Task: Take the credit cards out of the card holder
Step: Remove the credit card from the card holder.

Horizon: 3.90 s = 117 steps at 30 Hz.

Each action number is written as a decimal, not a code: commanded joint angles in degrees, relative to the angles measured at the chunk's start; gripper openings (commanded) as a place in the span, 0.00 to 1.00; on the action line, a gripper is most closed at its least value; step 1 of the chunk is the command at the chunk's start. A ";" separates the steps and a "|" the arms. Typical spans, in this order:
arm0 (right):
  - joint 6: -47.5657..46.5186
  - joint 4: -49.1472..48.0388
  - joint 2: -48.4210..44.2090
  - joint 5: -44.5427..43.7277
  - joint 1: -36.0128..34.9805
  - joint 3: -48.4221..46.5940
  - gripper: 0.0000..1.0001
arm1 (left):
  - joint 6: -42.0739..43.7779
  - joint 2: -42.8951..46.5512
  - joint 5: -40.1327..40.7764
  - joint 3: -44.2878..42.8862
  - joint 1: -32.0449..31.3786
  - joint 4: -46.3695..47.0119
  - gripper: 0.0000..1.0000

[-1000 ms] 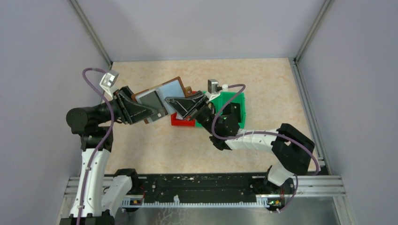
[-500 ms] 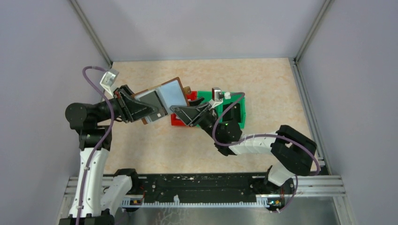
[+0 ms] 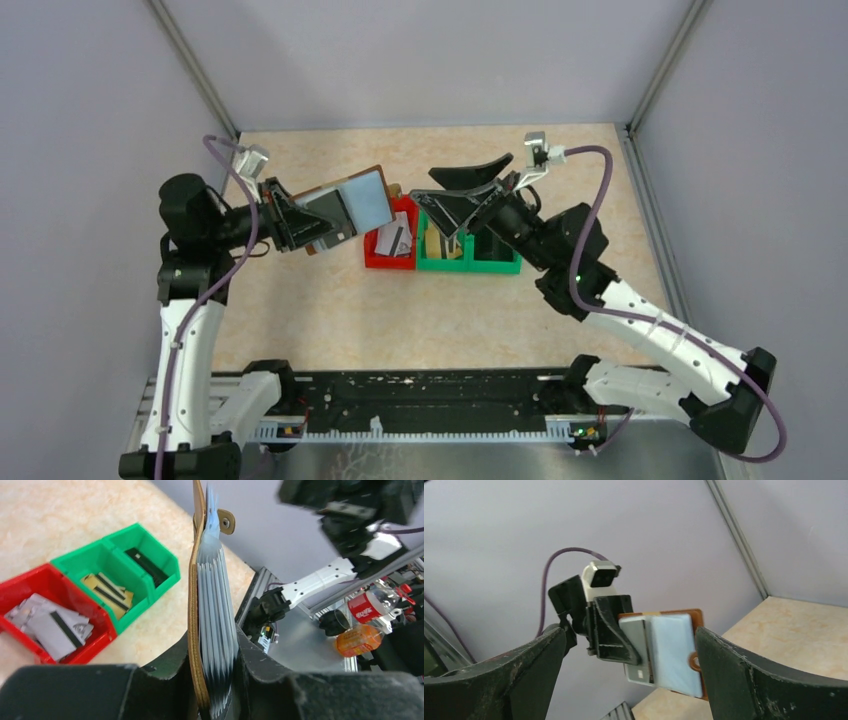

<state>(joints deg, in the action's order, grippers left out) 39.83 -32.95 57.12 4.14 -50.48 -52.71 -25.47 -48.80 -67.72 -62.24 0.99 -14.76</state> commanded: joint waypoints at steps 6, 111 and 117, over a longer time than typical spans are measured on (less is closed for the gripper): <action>-26.80 43.76 11.99 17.16 0.16 -29.48 0.95 | 26.57 -7.51 -9.69 -6.10 0.05 -25.30 0.00; 6.17 1.13 13.23 35.81 4.18 -6.66 0.77 | 4.08 -2.37 -2.39 -0.60 -4.51 -6.39 0.00; 14.13 -7.63 17.87 38.84 3.95 -4.55 0.61 | 0.86 -2.26 -3.74 -0.14 -4.51 -4.68 0.00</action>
<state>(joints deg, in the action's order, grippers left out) 46.85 -30.11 72.97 39.90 -46.00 -57.17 -21.74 -51.42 -69.56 -60.93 -3.29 -22.00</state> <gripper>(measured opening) 0.656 0.287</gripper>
